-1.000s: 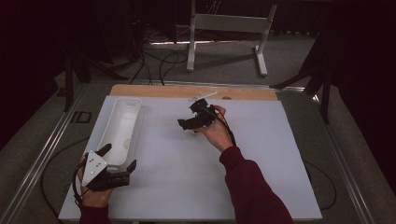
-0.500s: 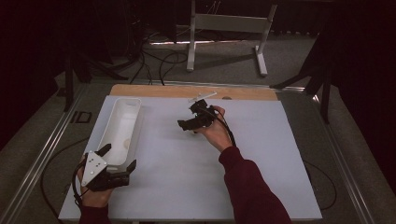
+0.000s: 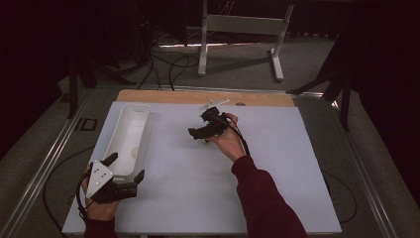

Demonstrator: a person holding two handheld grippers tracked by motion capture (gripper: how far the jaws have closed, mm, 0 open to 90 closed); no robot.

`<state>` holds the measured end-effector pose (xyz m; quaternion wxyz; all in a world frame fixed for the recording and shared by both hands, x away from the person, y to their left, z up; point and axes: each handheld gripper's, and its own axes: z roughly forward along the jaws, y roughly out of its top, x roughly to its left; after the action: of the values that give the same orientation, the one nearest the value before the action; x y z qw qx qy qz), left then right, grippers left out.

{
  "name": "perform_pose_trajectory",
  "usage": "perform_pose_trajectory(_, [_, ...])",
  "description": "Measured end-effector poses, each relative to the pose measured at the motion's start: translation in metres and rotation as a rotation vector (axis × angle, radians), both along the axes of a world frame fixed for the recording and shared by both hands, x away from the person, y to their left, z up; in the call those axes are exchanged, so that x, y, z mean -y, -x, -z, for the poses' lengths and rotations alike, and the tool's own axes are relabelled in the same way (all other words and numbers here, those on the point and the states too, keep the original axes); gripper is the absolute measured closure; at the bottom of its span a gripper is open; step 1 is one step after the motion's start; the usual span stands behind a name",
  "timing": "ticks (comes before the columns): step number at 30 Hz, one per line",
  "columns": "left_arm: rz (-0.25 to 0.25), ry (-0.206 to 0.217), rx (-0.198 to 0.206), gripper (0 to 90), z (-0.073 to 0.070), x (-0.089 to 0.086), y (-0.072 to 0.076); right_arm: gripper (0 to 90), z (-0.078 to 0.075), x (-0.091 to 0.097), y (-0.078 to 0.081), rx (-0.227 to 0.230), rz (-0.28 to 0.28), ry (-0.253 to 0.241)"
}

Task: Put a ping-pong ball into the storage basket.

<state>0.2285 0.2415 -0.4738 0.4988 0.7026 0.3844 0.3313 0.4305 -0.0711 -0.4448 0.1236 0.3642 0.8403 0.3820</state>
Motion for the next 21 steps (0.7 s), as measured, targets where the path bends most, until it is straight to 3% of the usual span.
perform_pose_trajectory(21, [-0.003, 0.003, 0.003, 1.1, -0.0001, -0.0004, 0.0003, 9.5, 0.008, -0.0014, -0.0033, -0.018, -0.002, 0.013])
